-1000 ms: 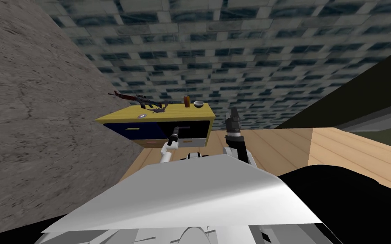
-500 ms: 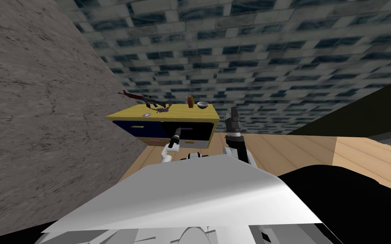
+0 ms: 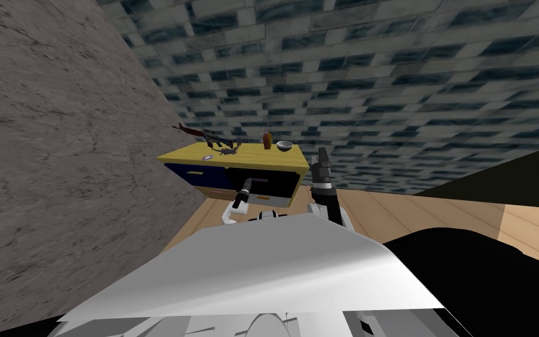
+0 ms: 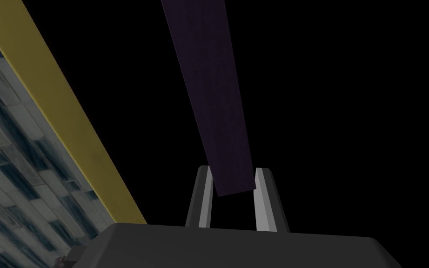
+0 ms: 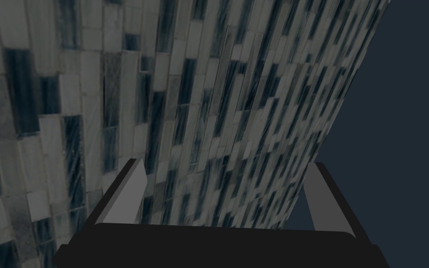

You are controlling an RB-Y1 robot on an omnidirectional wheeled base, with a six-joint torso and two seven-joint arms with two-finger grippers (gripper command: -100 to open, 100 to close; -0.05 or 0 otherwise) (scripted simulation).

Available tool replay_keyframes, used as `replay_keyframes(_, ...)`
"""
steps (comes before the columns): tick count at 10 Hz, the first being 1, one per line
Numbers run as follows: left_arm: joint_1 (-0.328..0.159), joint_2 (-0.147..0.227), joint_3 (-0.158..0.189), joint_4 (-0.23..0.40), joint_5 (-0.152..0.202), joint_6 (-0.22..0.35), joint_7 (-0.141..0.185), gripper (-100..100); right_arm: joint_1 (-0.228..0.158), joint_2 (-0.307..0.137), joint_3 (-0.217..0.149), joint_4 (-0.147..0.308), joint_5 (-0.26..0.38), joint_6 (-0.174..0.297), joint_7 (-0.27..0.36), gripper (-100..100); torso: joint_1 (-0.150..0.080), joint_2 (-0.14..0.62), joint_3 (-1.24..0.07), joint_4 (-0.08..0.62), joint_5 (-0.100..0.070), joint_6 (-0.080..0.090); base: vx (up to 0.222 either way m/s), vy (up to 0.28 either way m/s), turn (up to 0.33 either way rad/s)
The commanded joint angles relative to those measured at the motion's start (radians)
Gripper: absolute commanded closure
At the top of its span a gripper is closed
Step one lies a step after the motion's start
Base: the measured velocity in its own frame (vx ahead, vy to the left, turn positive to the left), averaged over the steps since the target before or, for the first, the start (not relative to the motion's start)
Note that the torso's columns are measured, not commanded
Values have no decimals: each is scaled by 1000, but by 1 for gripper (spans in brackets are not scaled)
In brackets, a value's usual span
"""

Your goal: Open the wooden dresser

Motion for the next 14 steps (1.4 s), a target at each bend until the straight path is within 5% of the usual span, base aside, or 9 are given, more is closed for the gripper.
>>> replay_keyframes(1, 6, 1, -14, -22, -1, 9, 1, 100, 0, 0, 0, 0, 0, 0, 0, 0, 1, 6, 3, 1, 0, 0, -146, 43, -5)
replay_keyframes(9, 37, 14, -31, -60, -1, 22, 3, 100, 0, 0, 0, 0, 0, 0, 0, 0, -4, 3, 2, 4, -1, 2, -156, 40, 7)
replay_keyframes(10, 40, 16, -37, -100, 0, 67, 5, -100, 0, 0, 0, 0, 0, 0, 0, 0, -5, -2, -1, 3, -2, 1, -24, 18, 8)
replay_keyframes(14, 40, 17, -45, -163, 1, 131, 7, -100, 0, 0, 0, 0, 0, 0, 0, 0, 0, -2, -1, 0, 0, -1, -1, 8, 2)
